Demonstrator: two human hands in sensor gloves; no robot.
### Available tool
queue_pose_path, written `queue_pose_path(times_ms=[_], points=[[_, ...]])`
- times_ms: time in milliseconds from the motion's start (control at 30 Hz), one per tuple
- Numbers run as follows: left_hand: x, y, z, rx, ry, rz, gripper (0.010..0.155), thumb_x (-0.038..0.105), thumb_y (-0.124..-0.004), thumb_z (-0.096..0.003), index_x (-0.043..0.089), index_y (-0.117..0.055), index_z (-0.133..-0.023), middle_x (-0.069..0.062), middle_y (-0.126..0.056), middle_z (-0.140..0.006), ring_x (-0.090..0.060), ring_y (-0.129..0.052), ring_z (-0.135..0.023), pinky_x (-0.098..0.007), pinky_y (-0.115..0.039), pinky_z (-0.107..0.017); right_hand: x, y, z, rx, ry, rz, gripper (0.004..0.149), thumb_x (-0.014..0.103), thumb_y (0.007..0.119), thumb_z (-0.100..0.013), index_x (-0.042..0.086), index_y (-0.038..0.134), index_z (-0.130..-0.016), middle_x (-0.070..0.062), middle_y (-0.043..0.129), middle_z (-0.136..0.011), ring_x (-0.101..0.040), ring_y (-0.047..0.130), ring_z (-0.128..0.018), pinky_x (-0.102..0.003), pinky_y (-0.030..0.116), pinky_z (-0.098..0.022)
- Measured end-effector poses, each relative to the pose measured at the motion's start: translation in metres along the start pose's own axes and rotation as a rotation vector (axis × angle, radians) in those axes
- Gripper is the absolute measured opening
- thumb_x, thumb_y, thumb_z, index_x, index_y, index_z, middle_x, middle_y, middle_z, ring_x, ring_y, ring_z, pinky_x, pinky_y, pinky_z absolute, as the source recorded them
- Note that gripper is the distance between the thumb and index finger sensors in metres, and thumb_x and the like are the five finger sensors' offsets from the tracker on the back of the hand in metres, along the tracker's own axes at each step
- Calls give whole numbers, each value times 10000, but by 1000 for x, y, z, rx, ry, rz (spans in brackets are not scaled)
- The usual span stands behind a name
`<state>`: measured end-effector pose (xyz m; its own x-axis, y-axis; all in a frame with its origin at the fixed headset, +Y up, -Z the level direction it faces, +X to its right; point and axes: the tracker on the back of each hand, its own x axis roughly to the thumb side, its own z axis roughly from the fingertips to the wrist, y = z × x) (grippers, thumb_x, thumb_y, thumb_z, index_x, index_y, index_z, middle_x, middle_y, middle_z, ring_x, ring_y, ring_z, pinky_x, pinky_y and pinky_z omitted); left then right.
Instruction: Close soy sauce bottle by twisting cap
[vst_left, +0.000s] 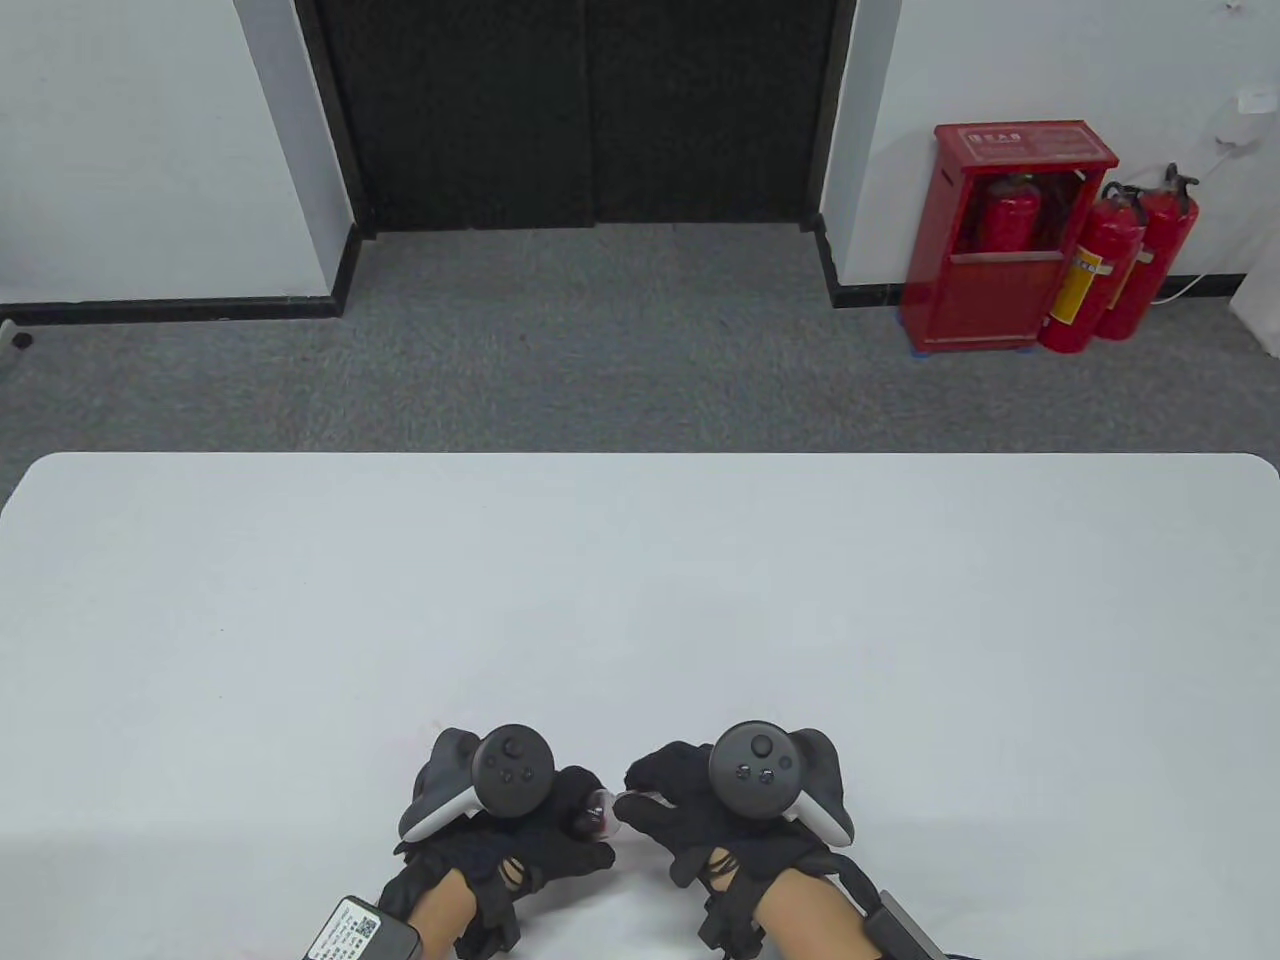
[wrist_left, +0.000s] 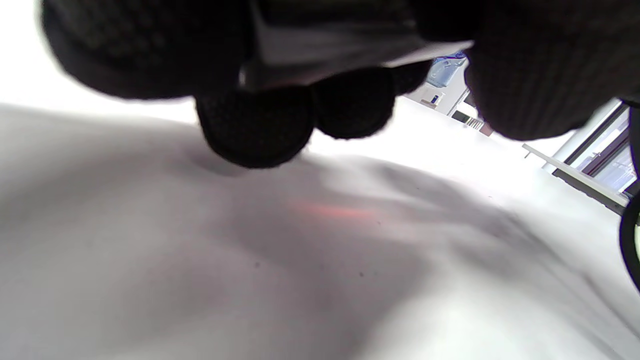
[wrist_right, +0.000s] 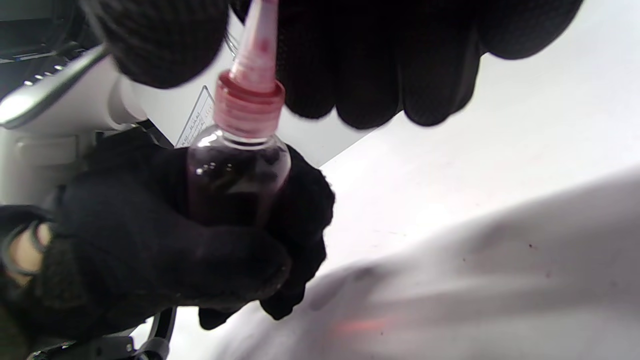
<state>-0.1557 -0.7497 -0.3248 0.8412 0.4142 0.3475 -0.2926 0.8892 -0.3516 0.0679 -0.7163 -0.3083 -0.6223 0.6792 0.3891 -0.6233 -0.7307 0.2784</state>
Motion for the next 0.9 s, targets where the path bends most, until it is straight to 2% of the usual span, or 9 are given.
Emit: queue_pose_path(times_ms=[67, 100, 167, 233, 333, 533, 900], points=[[-1, 0, 0, 2, 2, 4, 609, 689, -941, -337, 449, -785, -874, 185, -969, -779, -143, -1117, -605, -336, -940, -271, 4, -4, 1, 9, -59, -13, 756, 575, 762, -341, 246, 664, -1015, -161, 713, -1064, -486, 805, -780, -666, 642, -503], [-1, 1, 0, 2, 3, 8, 610, 688, -941, -337, 448, -784, -875, 185, -968, -781, -143, -1118, -604, -335, -941, -272, 9, -5, 2, 31, -103, 2, 752, 534, 815, -340, 311, 624, -1032, -151, 624, -1119, -492, 768, -808, -666, 622, -512], [-2, 0, 0, -8, 0, 44, 608, 690, -939, -337, 451, -784, -874, 186, -968, -780, -141, -1118, -604, -335, -941, -274, 15, -3, 3, 62, -185, 87, 780, 471, 910, -315, 356, 611, -1027, -120, 557, -1156, -494, 743, -821, -665, 606, -517], [-3, -1, 0, -22, -4, 86, 610, 690, -939, -336, 449, -783, -875, 184, -968, -781, -144, -1118, -605, -336, -941, -275, 22, 1, 4, 59, -234, 203, 753, 398, 971, -304, 366, 658, -988, -82, 561, -1158, -477, 758, -810, -654, 616, -511], [-4, 0, 0, -26, -7, 96, 611, 690, -938, -337, 447, -783, -876, 184, -969, -780, -146, -1117, -606, -336, -941, -275, 23, 3, 4, 49, -217, 213, 689, 348, 966, -331, 343, 689, -963, -78, 605, -1138, -471, 774, -796, -648, 626, -503], [-2, -2, 0, -36, -15, 94, 611, 692, -936, -337, 449, -782, -876, 184, -967, -782, -142, -1116, -609, -336, -941, -278, 20, -2, 4, 11, -189, 195, 618, 323, 950, -347, 307, 740, -928, -90, 657, -1114, -481, 780, -784, -657, 622, -499], [-1, -3, 0, -47, -15, 86, 612, 693, -932, -338, 447, -781, -878, 182, -966, -785, -144, -1115, -612, -337, -940, -282, 18, -3, 3, 25, -154, 193, 590, 388, 901, -364, 208, 774, -911, -106, 732, -1069, -468, 816, -745, -639, 649, -471]])
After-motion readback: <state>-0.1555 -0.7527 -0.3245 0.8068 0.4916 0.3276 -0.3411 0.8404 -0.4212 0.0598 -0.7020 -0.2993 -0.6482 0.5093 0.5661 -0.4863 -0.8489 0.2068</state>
